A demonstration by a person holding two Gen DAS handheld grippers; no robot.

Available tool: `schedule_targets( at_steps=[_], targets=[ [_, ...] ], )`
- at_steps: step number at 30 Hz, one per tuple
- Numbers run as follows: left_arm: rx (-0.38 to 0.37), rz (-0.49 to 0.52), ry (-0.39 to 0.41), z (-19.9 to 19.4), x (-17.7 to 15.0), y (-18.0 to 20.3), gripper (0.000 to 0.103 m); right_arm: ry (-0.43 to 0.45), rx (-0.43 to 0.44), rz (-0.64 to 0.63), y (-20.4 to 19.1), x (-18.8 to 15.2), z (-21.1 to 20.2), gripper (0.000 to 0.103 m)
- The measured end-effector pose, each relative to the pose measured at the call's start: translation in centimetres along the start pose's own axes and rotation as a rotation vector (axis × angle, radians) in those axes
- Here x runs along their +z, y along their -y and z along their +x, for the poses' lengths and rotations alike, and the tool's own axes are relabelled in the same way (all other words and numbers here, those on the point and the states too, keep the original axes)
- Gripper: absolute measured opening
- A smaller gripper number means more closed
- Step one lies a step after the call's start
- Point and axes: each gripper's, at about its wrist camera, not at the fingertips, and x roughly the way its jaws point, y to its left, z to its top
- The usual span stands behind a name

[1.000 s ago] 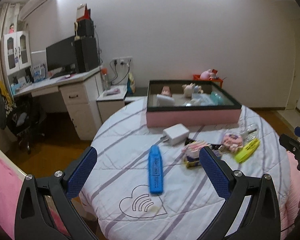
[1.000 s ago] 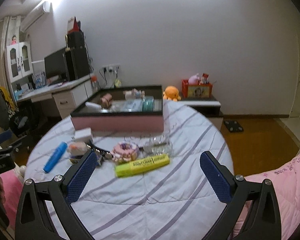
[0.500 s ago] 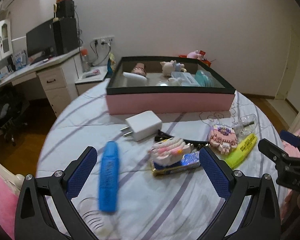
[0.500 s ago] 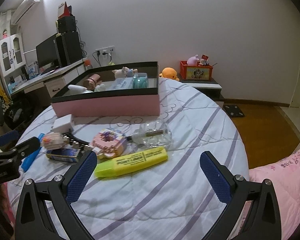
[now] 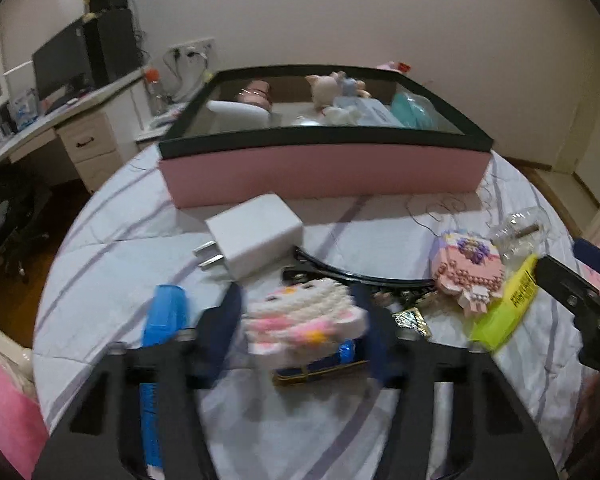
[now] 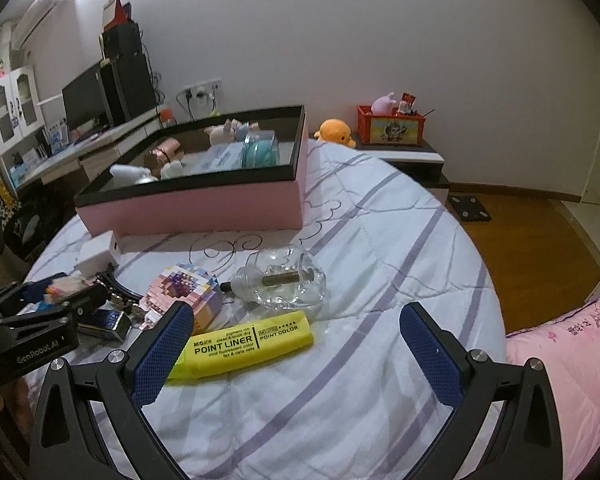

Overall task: Organize rigid objects
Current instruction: 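Move both grippers down toward the remaining items on the bed, then grasp the pink-white brick block with the left gripper while the right gripper grasps the clear glass bottle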

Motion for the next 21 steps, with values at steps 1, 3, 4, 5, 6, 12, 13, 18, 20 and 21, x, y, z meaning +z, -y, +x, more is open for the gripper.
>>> schedule_targets(
  at_steps=[1, 3, 4, 5, 6, 12, 13, 18, 20, 21],
  targets=[
    [-0.004, 0.004, 0.003, -0.1, 0.0, 0.0, 0.049, -0.009, 0.001, -0.002, -0.1, 0.1, 0.2, 0.103],
    [-0.011, 0.014, 0.005, -0.2, 0.0, 0.1, 0.047, -0.030, 0.002, -0.010, -0.3, 0.2, 0.8, 0.103],
    [-0.011, 0.013, 0.005, -0.2, -0.1, 0.1, 0.047, -0.036, -0.002, -0.013, -0.3, 0.4, 1.0, 0.103],
    [-0.012, 0.017, 0.005, -0.3, -0.1, 0.1, 0.047, -0.037, -0.010, -0.011, -0.3, 0.5, 1.1, 0.103],
    [-0.014, 0.017, 0.006, -0.4, -0.1, 0.1, 0.047, -0.036, -0.021, -0.008, -0.2, 0.8, 1.2, 0.103],
    [-0.014, 0.017, 0.024, -1.0, 0.0, -0.4, 0.047, -0.090, -0.003, 0.002, 0.2, 2.0, 3.4, 0.099],
    [-0.011, 0.017, 0.026, -1.1, 0.0, -0.5, 0.047, -0.108, 0.003, -0.002, 0.1, 2.1, 3.8, 0.089],
    [-0.006, 0.013, 0.035, -1.5, 0.1, -0.8, 0.047, -0.132, 0.037, -0.005, -0.2, 1.9, 4.4, 0.063],
    [-0.010, 0.013, 0.039, -1.7, 0.2, -0.8, 0.047, -0.130, 0.035, -0.012, -0.3, 1.8, 4.3, 0.061],
    [-0.011, 0.014, 0.042, -1.8, 0.2, -0.8, 0.047, -0.125, 0.038, -0.013, -0.4, 1.8, 4.2, 0.061]
  ],
)
